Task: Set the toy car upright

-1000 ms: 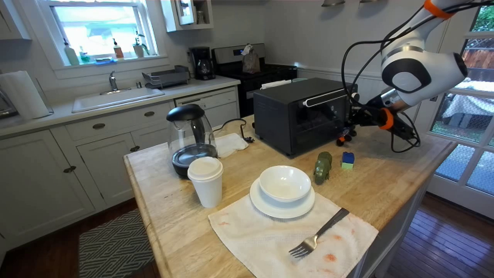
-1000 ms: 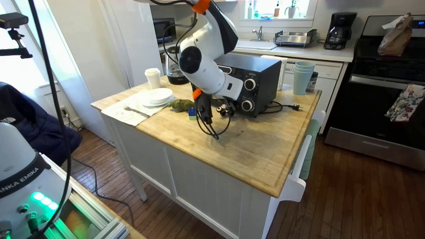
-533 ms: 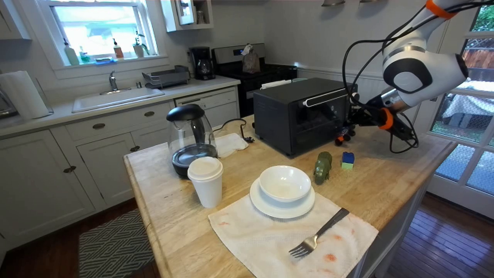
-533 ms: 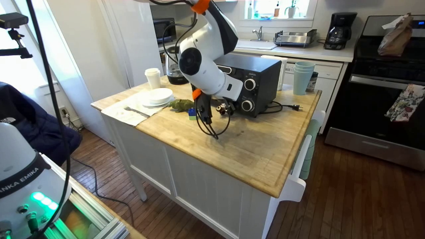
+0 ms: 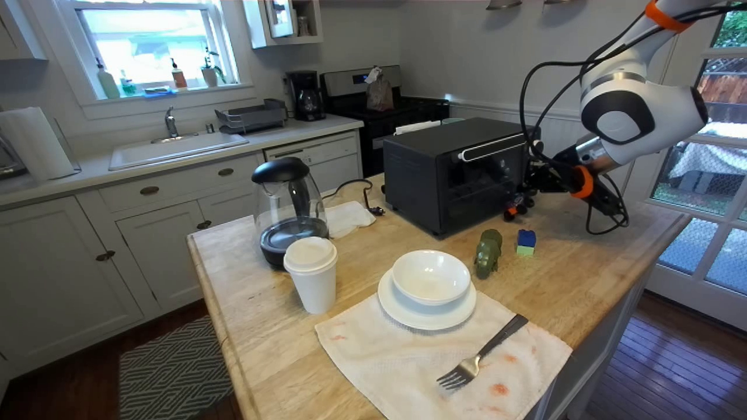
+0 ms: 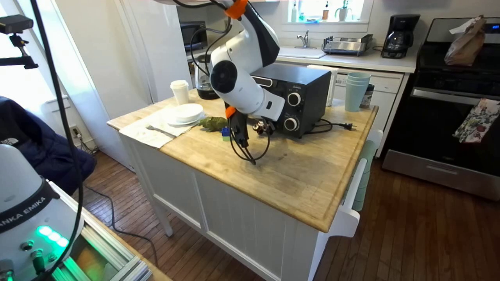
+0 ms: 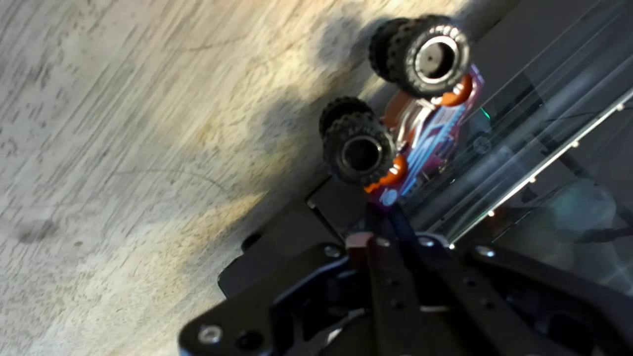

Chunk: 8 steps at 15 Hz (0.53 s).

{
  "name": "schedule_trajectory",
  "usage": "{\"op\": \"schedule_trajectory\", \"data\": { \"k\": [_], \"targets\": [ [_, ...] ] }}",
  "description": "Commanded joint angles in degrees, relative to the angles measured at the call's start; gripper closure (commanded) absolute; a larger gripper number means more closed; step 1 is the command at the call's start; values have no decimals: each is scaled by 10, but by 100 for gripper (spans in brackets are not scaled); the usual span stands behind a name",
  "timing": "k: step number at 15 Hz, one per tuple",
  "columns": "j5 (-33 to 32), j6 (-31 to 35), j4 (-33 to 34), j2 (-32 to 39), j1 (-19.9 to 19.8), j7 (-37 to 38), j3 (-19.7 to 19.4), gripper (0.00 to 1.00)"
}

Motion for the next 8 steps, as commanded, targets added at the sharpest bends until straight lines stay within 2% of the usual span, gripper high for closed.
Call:
{"op": "schedule_trajectory", "data": {
  "k": [1,8],
  "targets": [
    [9,5,-10,-5,3,-20,-6,100],
    [18,-27,-9,3,-3,-18,-4,100]
  ]
}}
